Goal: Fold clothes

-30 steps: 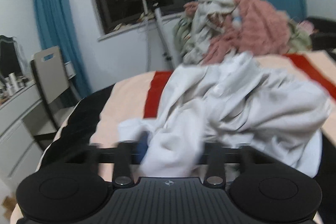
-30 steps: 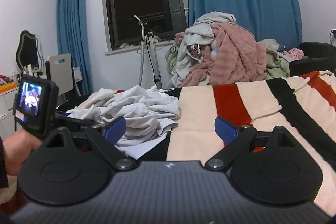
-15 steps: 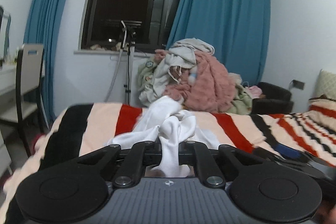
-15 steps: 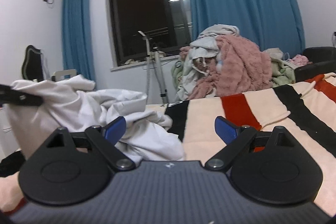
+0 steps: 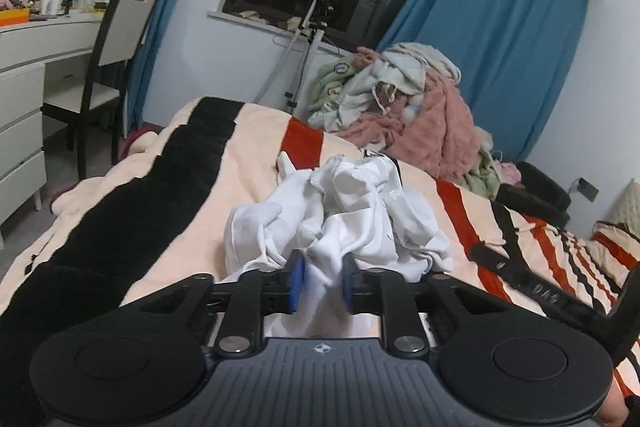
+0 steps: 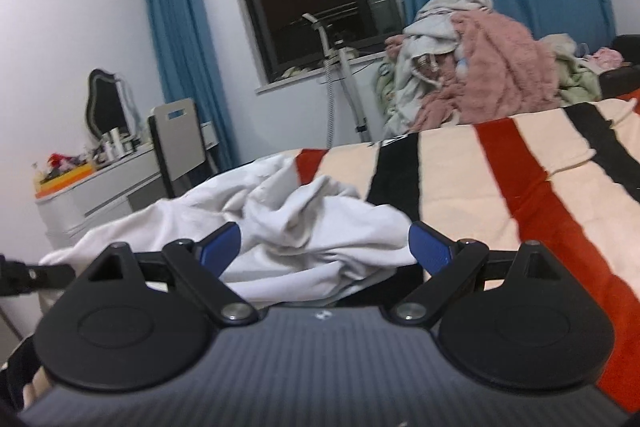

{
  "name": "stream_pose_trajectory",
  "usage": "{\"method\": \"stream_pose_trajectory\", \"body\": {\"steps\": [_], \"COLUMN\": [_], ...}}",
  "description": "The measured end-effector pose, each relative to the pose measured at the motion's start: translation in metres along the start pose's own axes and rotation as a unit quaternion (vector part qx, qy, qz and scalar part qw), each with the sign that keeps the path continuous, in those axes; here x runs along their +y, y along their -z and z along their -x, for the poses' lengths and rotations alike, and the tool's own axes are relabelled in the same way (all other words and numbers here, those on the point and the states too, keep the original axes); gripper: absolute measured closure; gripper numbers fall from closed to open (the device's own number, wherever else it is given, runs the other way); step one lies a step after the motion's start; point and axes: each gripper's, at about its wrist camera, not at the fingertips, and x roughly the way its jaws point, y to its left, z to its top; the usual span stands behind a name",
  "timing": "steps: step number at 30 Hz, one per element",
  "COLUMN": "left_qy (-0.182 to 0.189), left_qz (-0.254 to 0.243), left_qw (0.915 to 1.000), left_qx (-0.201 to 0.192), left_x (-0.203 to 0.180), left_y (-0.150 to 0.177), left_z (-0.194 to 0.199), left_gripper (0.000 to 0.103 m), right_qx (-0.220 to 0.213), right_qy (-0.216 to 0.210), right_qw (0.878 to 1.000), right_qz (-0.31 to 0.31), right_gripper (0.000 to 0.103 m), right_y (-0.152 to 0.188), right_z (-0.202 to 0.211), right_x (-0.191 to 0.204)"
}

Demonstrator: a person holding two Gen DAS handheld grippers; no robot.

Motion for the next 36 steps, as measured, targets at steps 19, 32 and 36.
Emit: {"method": "stream_pose_trajectory", "body": {"steps": [19, 32, 36], "left_qy": [0.088, 0.159, 0.16], "left_qz": [-0.068, -0.145, -0.134], "left_qw": [0.9934, 0.9655, 0.9678], "left_qx": [0.029, 0.147, 0.141], "left_x": [-0.048, -0.076, -0.072], "left_y": [0.018, 0.056, 0.054], "left_z": [-0.038, -0.064, -0.066], "left_gripper": [0.096, 0.097, 0.097], "right_qx": [0.017, 0.084, 0.071], "right_qy": [-0.03, -0.094, -0.085], "right_qw": [0.999, 0.989, 0.992], "right_qz": [-0.033, -0.072, -0.053], "right_gripper": [0.02, 0.065, 0.09], "right_y": [0.003, 0.004, 0.002], "right_z": [-0.039, -0.104, -0.1], "right_x": [-0.009, -0.024, -0.02]}}
